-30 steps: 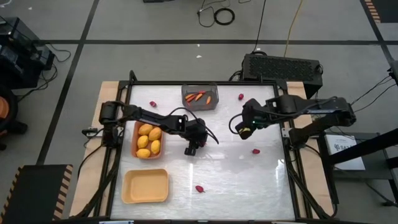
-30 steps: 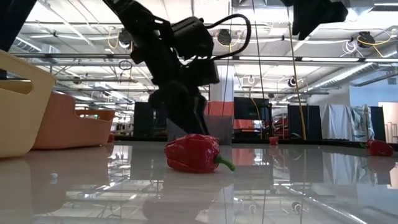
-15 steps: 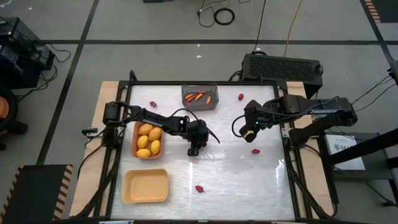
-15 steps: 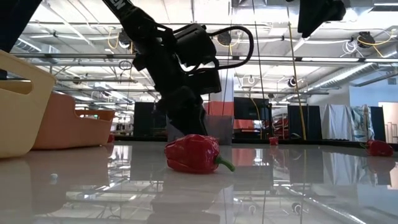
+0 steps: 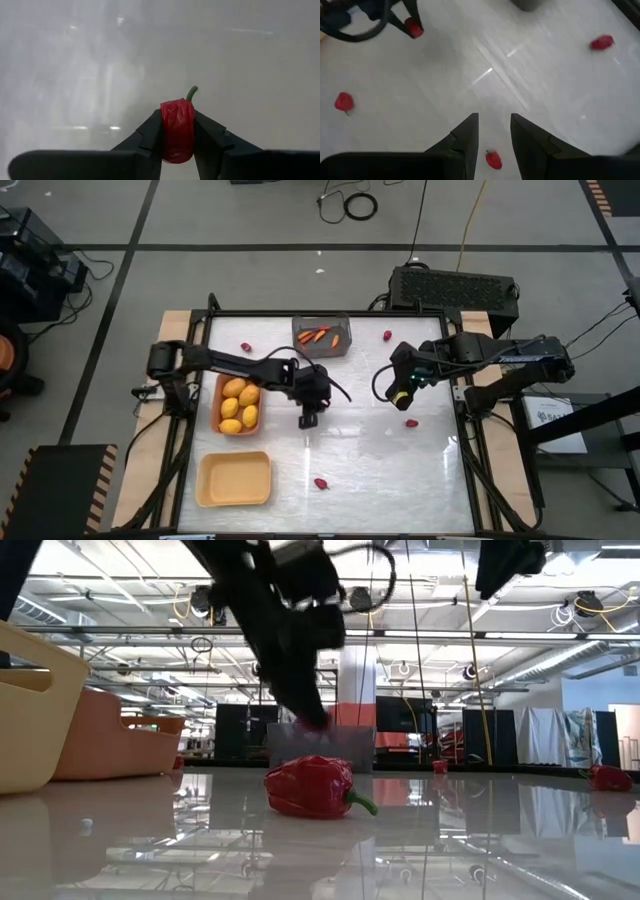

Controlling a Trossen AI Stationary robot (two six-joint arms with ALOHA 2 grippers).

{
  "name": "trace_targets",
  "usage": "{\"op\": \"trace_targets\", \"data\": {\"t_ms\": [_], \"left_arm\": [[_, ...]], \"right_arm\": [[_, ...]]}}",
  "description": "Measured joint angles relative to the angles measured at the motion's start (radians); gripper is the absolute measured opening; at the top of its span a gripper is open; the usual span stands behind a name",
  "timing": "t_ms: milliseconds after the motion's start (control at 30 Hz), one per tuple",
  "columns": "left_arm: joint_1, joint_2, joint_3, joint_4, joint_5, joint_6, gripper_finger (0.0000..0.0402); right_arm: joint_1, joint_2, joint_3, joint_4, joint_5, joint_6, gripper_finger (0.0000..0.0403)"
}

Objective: Sort produce into baskets
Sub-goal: Put the red bell pepper into the yellow bin

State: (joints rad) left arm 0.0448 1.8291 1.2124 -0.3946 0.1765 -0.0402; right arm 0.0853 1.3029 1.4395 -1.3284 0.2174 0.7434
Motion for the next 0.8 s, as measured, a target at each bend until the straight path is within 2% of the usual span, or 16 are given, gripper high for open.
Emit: {"op": "trace_targets", "data": {"t_ms": [200,367,500,633,800], "left_arm": [[-0.075,-0.167,0.001,-0.114,0.085,-0.183,0.0086],[-0.218,-0.295,0.001,-0.219,0.076,-0.369,0.0085],[-0.371,-0.367,0.002,-0.281,0.061,-0.601,0.0085],[-0.560,-0.398,0.002,-0.307,0.016,-0.830,0.0085],[-0.727,-0.379,0.001,-0.333,-0.127,-1.060,0.0085]], "right_arm": [[0.000,0.000,0.000,0.073,0.000,-0.082,0.0105],[0.001,0.000,0.000,0.139,0.000,-0.186,0.0105],[-0.001,0.000,0.000,0.192,-0.001,-0.278,0.0105],[-0.023,0.000,0.000,0.258,-0.002,-0.365,0.0105],[-0.054,0.000,0.000,0.357,-0.009,-0.470,0.0105]]}}
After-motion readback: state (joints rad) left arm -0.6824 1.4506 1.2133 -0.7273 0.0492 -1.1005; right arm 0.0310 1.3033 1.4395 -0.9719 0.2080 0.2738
